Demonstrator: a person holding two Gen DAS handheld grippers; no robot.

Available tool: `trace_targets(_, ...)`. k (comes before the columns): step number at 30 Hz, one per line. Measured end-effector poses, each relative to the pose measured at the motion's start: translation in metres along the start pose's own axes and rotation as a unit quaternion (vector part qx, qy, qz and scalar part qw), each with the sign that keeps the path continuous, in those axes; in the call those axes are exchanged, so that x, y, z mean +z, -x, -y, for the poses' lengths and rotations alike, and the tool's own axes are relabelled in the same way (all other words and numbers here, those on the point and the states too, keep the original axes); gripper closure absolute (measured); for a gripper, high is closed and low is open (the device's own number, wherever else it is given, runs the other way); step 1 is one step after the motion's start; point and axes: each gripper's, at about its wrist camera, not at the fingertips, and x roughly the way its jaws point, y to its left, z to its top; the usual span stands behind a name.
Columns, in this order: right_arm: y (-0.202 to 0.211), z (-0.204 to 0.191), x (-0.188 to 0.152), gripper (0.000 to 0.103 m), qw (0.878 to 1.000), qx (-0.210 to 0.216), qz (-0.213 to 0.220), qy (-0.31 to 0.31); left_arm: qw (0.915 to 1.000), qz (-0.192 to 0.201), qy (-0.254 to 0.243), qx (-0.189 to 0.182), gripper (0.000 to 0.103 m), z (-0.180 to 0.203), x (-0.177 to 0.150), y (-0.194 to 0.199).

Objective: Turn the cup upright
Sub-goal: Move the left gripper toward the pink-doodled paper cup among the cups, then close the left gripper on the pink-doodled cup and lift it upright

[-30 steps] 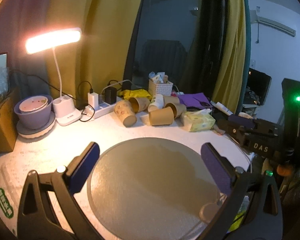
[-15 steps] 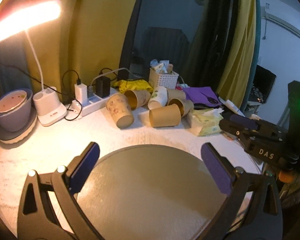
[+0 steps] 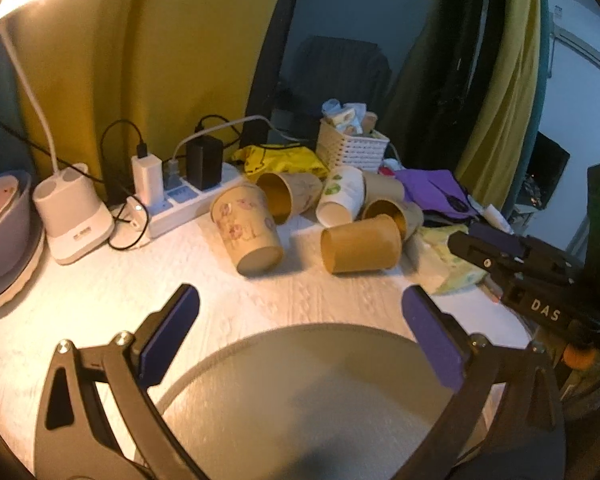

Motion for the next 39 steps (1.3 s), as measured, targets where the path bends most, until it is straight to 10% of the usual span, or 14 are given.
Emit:
trace_targets(25, -0.107, 0.022, 0.031, 0.055, 0.998, 0.046, -0.044, -0.007, 0.9922, -0.1, 0.072, 0.021, 0.002, -0.043, 0.041, -0.146)
trace_targets(33, -0.117, 0.03, 0.028, 0.055, 0.997, 0.059, -0.049, -0.023, 0.9865, -0.138, 0.083, 0.03, 0.037, -0.045, 0.038, -0.166)
trace_targets(39, -0.116, 0.032, 0.028, 0.055, 0.997, 0.058, -0.05, -0.027, 0.9881, -0.133, 0.073, 0.026, 0.04, -0.042, 0.034, -0.158)
